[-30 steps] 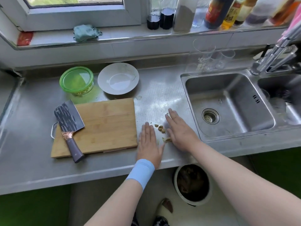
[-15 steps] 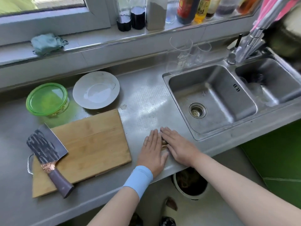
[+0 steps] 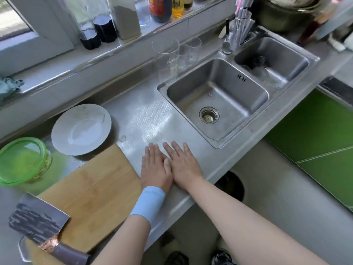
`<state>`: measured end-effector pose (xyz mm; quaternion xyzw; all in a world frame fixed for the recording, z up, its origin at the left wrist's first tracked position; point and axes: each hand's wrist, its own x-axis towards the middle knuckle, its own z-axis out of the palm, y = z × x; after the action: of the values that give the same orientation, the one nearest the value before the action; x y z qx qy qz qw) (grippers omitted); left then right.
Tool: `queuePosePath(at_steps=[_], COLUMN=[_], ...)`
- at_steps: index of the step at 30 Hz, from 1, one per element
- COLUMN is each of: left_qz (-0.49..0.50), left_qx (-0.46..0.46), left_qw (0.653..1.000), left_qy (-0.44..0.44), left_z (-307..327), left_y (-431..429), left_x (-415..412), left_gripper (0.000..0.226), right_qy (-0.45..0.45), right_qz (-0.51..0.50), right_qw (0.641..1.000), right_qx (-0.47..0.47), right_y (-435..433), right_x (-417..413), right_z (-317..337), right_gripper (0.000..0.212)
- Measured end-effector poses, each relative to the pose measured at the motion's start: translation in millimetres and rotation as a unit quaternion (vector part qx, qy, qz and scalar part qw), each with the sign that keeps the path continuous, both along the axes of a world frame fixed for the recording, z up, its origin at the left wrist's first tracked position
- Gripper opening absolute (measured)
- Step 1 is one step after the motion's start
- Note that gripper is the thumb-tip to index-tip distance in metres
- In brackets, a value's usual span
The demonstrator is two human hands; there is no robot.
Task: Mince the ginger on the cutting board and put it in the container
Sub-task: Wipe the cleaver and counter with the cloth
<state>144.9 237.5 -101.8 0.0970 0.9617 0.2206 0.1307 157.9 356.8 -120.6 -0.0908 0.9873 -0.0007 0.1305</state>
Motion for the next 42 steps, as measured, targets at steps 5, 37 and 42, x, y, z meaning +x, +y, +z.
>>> queuePosePath(at_steps=[5, 37, 42], left_qz=[-0.086, -0.269, -0.216], left_qx=[-0.070, 0.020, 0.062], left_qw=[0.994, 0.962, 0.973], left_qy=[0.010, -0.046, -0.059], left_z=[-12.4, 13.7, 34.9], left_y=[34.7, 242.7, 233.1], left_x=[10.1, 91.9, 93.8], left_gripper=[0.083, 0.053, 0.037], right_qy=[0.002, 0.043, -0.074], right_qz=[-0.049, -0.335, -0.321], right_qw=[0.992, 0.896, 0.942], right_qx=[-0.117, -0.289, -0.070], right_y=[48.2, 280.3, 271.6], right_x=[28.8, 164.8, 159.0], right_z=[3.5, 8.8, 28.8], right_gripper=[0.075, 0.020, 0.054])
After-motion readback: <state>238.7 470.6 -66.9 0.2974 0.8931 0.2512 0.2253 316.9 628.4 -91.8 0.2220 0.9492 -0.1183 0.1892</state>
